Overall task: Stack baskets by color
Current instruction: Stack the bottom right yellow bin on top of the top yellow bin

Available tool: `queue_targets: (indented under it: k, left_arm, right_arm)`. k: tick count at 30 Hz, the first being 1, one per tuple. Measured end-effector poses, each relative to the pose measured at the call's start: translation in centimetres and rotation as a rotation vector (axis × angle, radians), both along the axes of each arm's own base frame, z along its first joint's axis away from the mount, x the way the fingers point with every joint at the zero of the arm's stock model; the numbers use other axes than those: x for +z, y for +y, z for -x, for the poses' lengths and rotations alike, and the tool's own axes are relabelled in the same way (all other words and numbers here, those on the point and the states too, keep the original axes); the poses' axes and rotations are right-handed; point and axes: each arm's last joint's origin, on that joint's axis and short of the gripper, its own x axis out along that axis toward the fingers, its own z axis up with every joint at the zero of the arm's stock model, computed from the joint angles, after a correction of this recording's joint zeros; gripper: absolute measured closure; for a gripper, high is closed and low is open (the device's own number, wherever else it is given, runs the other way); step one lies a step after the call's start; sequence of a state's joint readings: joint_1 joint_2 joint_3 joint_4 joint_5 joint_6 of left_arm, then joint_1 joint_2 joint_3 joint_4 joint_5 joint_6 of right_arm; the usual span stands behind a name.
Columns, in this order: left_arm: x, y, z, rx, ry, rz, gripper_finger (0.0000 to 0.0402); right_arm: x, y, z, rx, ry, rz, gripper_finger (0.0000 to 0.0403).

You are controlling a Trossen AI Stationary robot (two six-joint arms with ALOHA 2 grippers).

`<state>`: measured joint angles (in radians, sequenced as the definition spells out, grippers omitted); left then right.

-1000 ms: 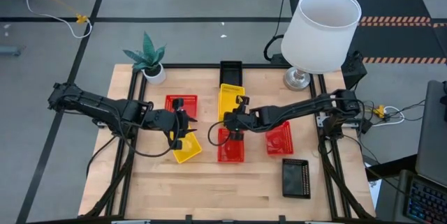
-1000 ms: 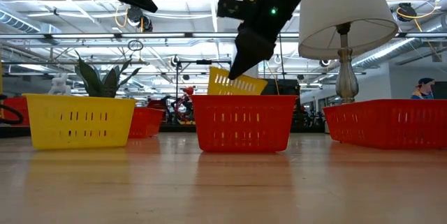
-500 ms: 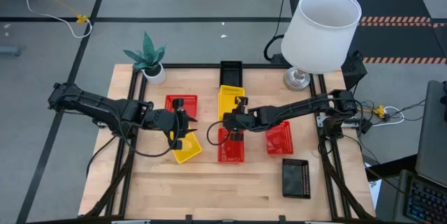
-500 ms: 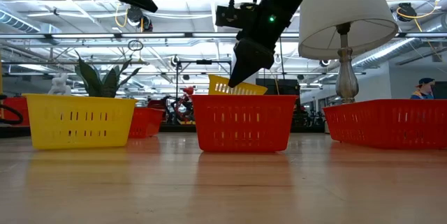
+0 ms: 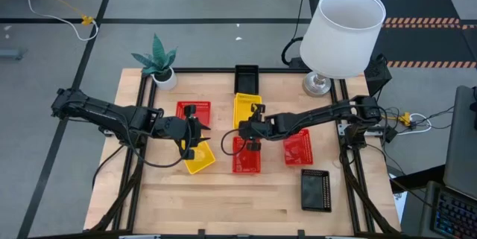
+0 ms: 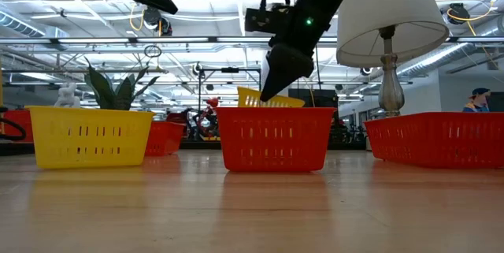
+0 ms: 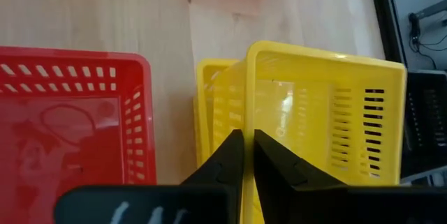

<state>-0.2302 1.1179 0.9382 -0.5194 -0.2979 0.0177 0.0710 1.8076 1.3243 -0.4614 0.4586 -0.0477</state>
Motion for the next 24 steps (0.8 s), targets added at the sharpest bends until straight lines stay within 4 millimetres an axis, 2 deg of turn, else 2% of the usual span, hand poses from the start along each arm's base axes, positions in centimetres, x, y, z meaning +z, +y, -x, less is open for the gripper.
queue_targets:
  k: [18, 24]
  left_arm:
    - [0.00, 0.00, 0.00, -0.001, 0.000, -0.001, 0.0254]
    - [0.00, 0.00, 0.00, 0.000, 0.000, -0.001, 0.0254]
  right_arm:
    - [0.00, -0.11, -0.04, 0.004, -0.003, -0.014, 0.0381]
    - [0.09, -0.11, -0.16, 0.004, -0.018, -0.014, 0.0341]
